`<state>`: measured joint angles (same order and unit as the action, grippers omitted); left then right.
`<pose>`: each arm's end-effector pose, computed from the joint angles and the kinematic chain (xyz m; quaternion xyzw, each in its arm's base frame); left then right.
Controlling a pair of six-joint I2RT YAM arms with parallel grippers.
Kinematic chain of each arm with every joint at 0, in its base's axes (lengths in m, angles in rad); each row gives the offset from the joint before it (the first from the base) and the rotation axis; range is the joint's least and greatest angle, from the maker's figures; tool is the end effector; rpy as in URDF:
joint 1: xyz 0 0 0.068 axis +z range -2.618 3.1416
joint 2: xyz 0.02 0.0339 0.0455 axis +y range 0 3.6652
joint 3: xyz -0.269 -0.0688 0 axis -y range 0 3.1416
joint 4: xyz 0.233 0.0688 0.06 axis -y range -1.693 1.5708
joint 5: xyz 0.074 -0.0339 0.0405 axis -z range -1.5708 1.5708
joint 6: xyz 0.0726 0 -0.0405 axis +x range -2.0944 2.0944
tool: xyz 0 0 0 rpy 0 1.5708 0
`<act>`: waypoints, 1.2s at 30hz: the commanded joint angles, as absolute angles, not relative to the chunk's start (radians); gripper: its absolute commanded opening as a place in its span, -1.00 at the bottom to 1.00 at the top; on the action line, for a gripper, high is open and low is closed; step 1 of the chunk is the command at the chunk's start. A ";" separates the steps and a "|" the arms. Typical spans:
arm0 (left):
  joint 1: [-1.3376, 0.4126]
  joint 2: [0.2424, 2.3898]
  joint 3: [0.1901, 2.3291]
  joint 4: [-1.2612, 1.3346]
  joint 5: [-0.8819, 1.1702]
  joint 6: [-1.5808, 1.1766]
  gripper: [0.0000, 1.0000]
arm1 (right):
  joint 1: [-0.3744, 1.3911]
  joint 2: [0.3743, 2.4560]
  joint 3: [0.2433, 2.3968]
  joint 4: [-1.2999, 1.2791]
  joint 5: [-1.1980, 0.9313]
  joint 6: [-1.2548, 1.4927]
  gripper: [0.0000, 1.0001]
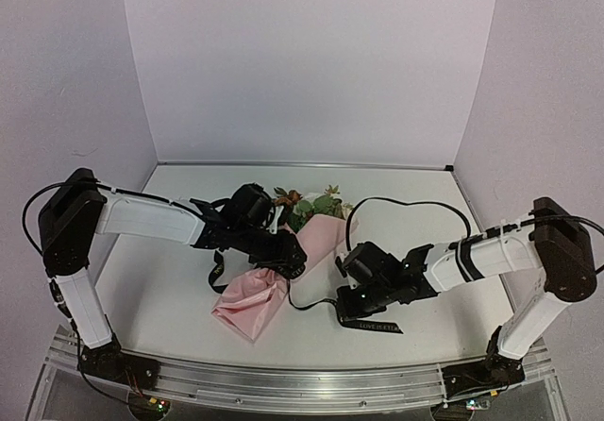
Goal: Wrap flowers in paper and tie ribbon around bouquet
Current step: Cross the half-tied ribbon over the folded bouquet.
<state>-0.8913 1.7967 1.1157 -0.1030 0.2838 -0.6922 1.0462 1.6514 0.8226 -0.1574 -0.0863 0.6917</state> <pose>0.2361 -0.3246 0.1741 0.1448 0.9044 -0.3618 0.1737 0.1569 0.2836 0.1284 -0.1809 0.9395 0.2465 0.1543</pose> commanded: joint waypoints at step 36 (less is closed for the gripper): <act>-0.624 1.633 0.736 0.543 0.769 -1.169 -1.00 | 1.037 1.631 0.824 -0.235 -0.029 0.605 -0.93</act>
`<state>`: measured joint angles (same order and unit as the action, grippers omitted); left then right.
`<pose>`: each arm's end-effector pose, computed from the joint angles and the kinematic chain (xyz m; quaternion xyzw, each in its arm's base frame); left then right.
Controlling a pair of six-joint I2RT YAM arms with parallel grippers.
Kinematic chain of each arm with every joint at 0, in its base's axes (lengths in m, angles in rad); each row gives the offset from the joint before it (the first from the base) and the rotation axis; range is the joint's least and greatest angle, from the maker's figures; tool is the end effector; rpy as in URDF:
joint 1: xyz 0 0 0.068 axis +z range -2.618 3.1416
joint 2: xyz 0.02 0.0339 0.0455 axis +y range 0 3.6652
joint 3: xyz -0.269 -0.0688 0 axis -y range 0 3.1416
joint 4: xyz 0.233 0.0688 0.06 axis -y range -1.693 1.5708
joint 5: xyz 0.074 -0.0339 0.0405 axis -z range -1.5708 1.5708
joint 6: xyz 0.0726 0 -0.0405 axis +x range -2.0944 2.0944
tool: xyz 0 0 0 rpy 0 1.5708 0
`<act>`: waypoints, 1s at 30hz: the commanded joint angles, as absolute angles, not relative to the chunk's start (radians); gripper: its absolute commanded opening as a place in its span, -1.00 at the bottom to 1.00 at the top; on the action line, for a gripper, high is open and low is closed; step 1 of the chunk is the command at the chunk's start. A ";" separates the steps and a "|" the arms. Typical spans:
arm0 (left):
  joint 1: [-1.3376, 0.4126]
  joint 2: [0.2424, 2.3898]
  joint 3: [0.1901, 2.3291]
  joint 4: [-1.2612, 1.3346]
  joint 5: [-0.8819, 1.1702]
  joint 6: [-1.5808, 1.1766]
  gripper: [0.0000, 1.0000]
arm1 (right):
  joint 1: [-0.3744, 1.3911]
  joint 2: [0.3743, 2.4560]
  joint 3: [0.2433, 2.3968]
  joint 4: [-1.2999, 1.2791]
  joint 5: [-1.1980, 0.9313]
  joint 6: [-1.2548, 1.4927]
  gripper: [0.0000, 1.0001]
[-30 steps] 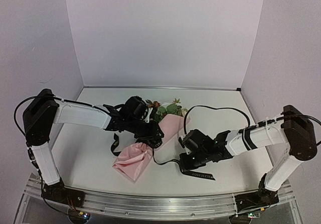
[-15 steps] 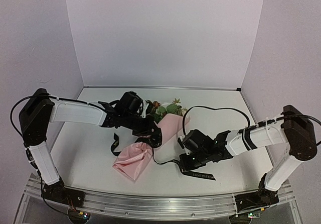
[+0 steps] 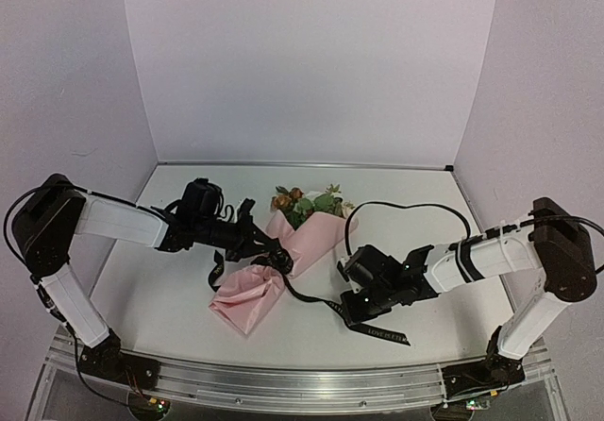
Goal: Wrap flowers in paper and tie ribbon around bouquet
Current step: Cross the half-tied ribbon over the folded bouquet.
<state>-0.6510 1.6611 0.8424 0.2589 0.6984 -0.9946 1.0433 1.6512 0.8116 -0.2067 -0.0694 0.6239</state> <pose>0.2558 -0.2535 0.1834 0.0227 0.8383 -0.5372 0.0900 0.1543 0.2749 0.1215 -0.2097 0.9422 0.2143 0.1494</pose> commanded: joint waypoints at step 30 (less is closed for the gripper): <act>-0.745 1.833 0.516 1.452 0.614 -1.634 -1.00 | 1.010 1.710 1.220 -0.297 -0.217 0.226 -0.25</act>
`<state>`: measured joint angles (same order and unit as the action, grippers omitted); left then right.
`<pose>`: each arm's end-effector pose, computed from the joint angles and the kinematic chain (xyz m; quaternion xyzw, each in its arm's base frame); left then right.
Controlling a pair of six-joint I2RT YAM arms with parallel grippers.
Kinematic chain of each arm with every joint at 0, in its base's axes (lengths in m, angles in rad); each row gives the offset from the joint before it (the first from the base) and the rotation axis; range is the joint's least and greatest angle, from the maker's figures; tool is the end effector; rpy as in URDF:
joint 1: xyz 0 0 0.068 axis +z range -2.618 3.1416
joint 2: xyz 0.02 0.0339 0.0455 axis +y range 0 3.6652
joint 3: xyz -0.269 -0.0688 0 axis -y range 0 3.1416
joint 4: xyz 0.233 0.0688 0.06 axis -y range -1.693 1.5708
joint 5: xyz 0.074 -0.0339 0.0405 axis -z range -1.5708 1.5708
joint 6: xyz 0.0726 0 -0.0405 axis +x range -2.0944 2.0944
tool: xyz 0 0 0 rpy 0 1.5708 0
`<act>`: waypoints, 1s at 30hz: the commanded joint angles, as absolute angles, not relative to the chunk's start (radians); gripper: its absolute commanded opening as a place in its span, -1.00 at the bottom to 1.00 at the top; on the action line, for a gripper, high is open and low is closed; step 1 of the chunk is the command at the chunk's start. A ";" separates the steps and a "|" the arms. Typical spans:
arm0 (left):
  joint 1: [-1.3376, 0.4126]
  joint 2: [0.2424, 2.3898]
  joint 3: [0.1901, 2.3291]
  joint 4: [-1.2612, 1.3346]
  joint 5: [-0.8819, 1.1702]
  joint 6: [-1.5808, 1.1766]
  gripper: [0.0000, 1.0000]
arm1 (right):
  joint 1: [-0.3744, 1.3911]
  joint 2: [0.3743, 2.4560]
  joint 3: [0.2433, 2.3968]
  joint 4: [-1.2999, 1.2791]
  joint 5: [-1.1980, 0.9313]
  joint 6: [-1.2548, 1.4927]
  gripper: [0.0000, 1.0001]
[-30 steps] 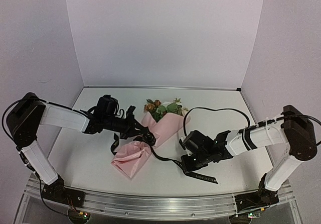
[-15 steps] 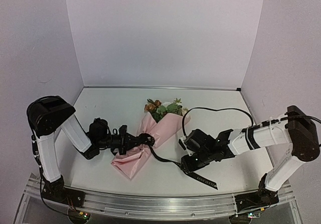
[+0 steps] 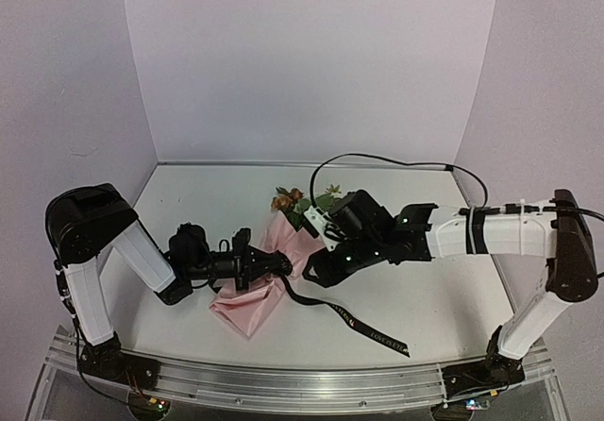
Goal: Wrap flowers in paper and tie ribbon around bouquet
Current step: Cross the half-tied ribbon over the folded bouquet.
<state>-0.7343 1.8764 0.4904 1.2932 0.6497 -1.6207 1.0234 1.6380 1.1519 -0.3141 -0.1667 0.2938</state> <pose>0.2185 -0.2564 0.1398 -0.1062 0.7250 -0.6800 0.0267 0.1841 0.3252 0.2216 -0.3587 0.8515 0.2902 0.2490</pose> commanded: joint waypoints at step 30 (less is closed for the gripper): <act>-0.726 1.753 0.564 1.250 0.638 -1.574 -0.99 | 1.017 1.847 1.137 0.244 -0.100 0.174 -0.24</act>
<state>-0.7300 1.7977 0.5442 1.2467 0.6266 -1.5943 1.0122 1.8572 1.1380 0.1654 -0.1436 0.1404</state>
